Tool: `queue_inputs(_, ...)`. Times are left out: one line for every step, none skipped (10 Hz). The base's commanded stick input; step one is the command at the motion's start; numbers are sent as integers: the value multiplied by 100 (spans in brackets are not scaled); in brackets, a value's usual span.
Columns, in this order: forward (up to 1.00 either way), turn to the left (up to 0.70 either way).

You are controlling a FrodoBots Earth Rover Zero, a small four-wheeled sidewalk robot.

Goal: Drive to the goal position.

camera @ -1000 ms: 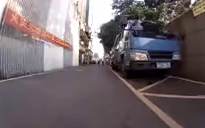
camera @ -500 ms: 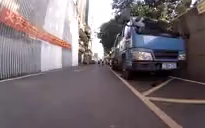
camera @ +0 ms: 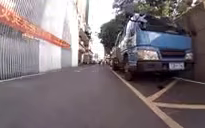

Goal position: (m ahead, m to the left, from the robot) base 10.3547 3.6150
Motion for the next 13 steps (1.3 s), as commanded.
queue_inputs(45,0)
queue_inputs(45,0)
queue_inputs(45,0)
queue_inputs(45,0)
queue_inputs(45,0)
queue_inputs(45,0)
queue_inputs(45,0)
queue_inputs(45,0)
queue_inputs(45,0)
queue_inputs(45,0)
queue_inputs(45,0)
queue_inputs(45,0)
queue_inputs(45,0)
